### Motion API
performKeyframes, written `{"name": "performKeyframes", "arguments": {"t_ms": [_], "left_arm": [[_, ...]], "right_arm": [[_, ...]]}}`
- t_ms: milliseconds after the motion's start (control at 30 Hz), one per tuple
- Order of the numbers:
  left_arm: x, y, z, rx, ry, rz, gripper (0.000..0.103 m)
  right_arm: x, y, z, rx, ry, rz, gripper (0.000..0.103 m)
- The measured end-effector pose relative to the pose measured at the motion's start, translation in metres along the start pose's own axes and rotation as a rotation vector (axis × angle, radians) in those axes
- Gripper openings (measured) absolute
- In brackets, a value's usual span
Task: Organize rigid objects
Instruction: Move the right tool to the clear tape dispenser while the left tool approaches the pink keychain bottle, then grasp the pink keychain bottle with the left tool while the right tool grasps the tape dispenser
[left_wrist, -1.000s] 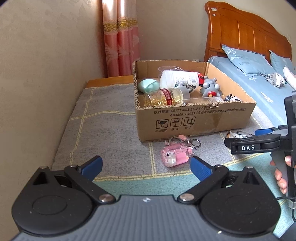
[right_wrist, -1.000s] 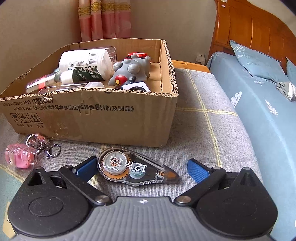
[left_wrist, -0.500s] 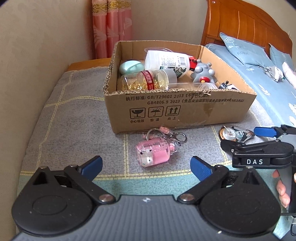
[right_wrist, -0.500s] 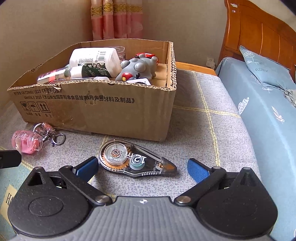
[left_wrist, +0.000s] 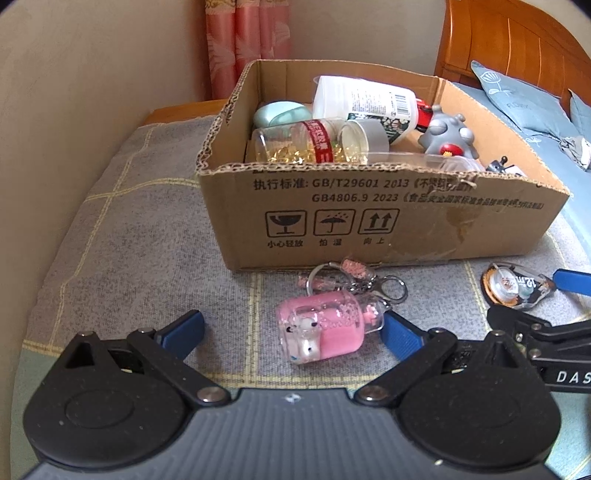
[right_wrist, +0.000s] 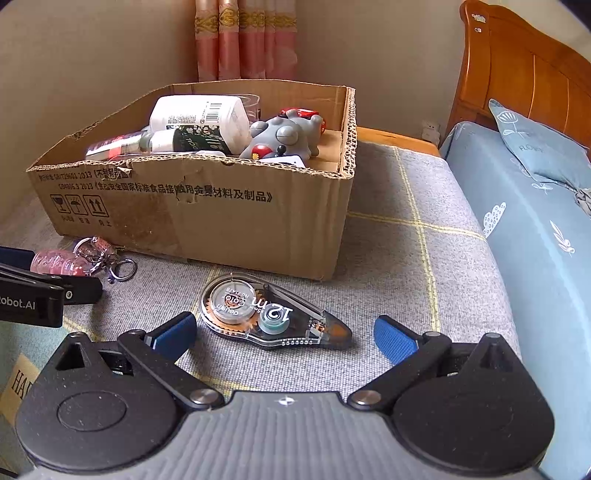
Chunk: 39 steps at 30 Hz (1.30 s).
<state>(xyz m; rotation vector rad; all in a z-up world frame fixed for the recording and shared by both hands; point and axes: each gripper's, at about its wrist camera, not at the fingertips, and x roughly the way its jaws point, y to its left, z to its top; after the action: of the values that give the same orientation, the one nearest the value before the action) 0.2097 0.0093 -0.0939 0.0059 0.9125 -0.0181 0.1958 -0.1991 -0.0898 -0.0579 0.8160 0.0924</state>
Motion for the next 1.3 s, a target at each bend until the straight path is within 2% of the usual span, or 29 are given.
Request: {"name": "performKeyframes", "arguments": {"t_ms": [233,433,500,567,667,733,967,1300], "left_arm": [[-0.006,0.018,-0.008,-0.031,-0.008,0.024,0.102],[-0.004,0.010,-0.006,-0.025,-0.019,0.012,0.099],[-0.005,0.007,-0.004,-0.023,-0.016,0.013,0.093],[-0.008,0.003,-0.002,-0.016,-0.027,0.005,0.074],[-0.011,0.000,-0.001,0.000,-0.032,-0.008,0.056],[-0.012,-0.002,-0.001,0.007,-0.034,-0.016,0.050],[-0.013,0.002,-0.002,0.020,-0.037,-0.008,0.050],[-0.015,0.012,-0.005,0.013,-0.038,-0.021,0.050]], "right_arm": [[0.000,0.001,-0.001,0.001,-0.007,-0.003,0.103],[-0.001,0.002,-0.001,0.006,-0.007,-0.009,0.103],[-0.001,0.002,-0.001,0.007,-0.007,-0.010,0.103],[-0.002,0.002,-0.002,0.009,-0.010,-0.012,0.103],[-0.002,0.003,-0.003,0.010,-0.015,-0.014,0.103],[-0.003,0.002,-0.004,0.013,-0.015,-0.016,0.103],[-0.006,0.015,-0.002,0.025,0.014,-0.022,0.103],[0.006,0.043,0.008,-0.036,-0.027,0.039,0.103]]}}
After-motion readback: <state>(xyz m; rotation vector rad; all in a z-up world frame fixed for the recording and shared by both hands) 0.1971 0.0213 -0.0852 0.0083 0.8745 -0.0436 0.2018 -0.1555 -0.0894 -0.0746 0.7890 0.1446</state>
